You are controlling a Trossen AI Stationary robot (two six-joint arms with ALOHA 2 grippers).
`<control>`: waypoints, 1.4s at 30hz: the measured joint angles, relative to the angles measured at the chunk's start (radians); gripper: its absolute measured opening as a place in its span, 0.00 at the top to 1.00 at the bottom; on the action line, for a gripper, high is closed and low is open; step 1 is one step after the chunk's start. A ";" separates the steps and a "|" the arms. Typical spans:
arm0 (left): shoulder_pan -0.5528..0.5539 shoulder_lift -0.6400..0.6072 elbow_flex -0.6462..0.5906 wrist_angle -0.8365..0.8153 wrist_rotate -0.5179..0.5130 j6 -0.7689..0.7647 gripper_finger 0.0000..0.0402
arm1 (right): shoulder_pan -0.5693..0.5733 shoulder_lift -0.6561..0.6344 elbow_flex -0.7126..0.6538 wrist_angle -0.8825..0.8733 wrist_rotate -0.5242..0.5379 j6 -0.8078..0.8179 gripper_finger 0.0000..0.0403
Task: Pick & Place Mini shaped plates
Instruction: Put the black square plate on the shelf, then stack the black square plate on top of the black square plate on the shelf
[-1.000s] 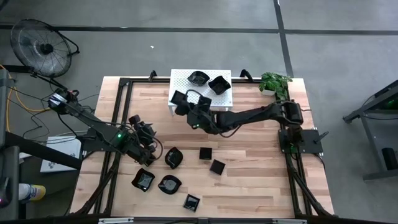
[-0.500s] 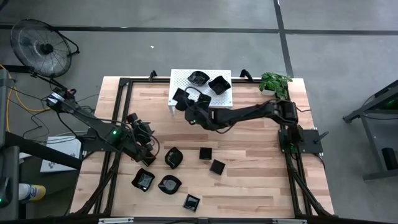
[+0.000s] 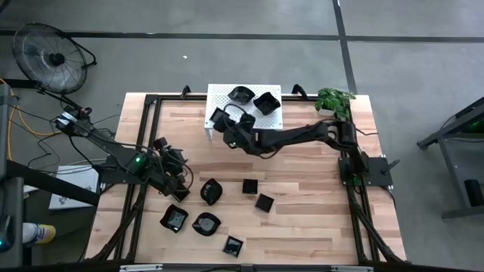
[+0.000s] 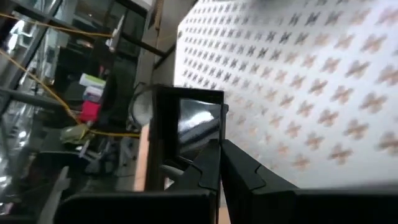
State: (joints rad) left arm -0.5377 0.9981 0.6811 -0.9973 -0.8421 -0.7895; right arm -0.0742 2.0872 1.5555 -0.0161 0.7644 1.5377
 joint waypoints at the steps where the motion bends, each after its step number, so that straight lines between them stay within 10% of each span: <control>1: 0.000 0.000 0.000 -0.002 0.006 0.000 0.53 | 0.000 -0.002 0.000 0.016 0.006 -0.001 1.00; 26: 0.000 0.000 0.000 0.000 0.029 0.000 0.53 | -0.023 -0.005 0.001 -0.008 0.010 -0.088 0.76; 42: 0.000 0.000 0.000 0.000 0.030 -0.001 0.53 | 0.061 -0.032 0.000 0.042 0.168 -0.540 0.73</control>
State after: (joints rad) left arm -0.5377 0.9977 0.6811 -0.9974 -0.8120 -0.7902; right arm -0.0131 2.0552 1.5555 0.0258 0.9329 0.9973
